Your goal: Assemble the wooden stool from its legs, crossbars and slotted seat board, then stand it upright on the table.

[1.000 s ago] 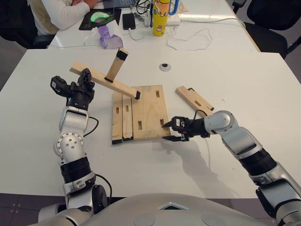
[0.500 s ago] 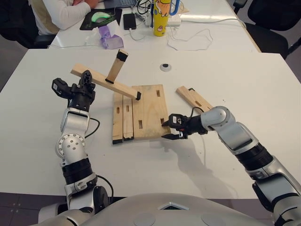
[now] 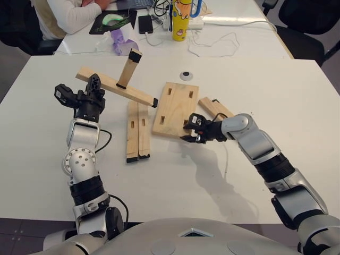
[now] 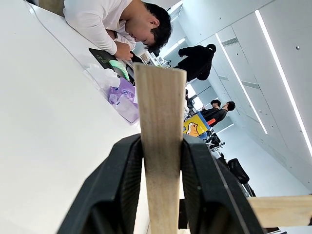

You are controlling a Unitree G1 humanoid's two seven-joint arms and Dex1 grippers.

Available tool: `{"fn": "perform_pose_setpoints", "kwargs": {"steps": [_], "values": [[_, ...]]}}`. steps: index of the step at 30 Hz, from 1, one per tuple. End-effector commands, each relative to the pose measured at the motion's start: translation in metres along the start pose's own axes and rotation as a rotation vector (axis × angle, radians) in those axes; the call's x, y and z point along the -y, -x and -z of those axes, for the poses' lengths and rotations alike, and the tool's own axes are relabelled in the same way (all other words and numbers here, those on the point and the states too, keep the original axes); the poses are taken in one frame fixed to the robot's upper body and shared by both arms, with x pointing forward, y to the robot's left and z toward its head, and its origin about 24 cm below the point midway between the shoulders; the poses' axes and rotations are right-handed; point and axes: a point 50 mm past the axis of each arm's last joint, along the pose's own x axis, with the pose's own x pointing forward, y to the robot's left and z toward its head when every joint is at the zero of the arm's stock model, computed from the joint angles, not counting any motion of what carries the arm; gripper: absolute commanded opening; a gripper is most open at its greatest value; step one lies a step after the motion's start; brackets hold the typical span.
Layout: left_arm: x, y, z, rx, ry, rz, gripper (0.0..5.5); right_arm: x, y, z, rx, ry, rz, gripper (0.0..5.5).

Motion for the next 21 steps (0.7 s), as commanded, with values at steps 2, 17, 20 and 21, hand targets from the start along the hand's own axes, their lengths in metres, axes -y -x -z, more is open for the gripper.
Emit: {"fn": "perform_pose_setpoints", "kwargs": {"steps": [2,17,20,21], "values": [[0.014,-0.004,-0.002,-0.004,-0.08,0.064,1.06,-0.002,-0.01,0.012,-0.038,-0.045,0.06,1.98],[0.029,-0.005,0.02,-0.179,-0.411,0.271,1.06,-0.011,-0.011,0.012,-0.027,-0.04,0.018,1.98],[0.028,-0.006,0.02,-0.196,-0.446,0.286,1.06,-0.011,-0.011,0.012,-0.026,-0.041,0.019,1.98],[0.028,-0.006,0.018,-0.193,-0.447,0.289,1.06,-0.011,-0.011,0.012,-0.027,-0.042,0.021,1.98]]}}
